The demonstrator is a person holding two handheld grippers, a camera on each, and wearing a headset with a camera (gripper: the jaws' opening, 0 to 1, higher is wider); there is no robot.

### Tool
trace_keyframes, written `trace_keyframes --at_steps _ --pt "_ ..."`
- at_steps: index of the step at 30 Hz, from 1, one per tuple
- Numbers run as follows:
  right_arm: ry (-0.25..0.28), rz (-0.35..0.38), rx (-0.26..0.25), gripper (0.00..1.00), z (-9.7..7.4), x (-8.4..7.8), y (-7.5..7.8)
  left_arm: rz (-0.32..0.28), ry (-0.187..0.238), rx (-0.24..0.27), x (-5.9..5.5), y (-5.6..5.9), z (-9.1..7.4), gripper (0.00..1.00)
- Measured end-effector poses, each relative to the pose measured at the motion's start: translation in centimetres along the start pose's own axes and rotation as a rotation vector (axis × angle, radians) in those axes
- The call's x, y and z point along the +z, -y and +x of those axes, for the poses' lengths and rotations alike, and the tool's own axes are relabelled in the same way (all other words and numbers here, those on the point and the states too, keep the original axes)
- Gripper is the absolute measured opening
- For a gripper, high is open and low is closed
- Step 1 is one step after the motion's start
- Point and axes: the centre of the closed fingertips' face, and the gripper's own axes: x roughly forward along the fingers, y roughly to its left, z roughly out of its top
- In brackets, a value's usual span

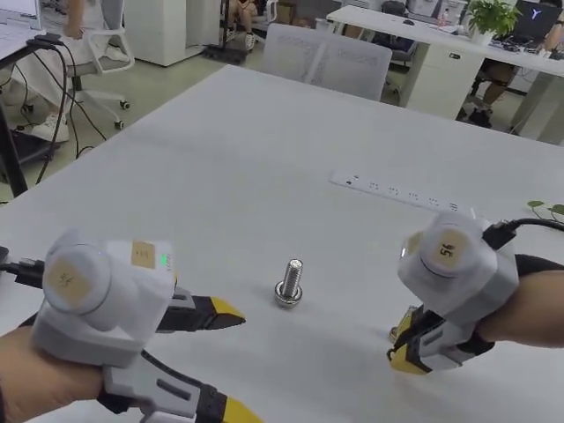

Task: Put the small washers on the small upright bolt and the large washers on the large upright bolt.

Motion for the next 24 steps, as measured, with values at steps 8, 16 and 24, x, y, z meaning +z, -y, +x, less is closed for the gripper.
trace_keyframes --at_steps 8,16,24 --pt "-0.018 0.007 -0.016 0.14 -1.3 -1.2 0.5 0.002 0.003 0.002 0.1 -0.1 0.0 0.68" --pt "-0.013 0.017 -0.042 0.14 -3.0 -1.4 1.5 0.007 0.003 0.000 0.2 -0.1 0.0 0.68" --pt "0.006 0.009 -0.071 0.14 -4.7 -0.6 2.5 0.009 0.005 0.002 0.4 0.0 0.0 0.67"
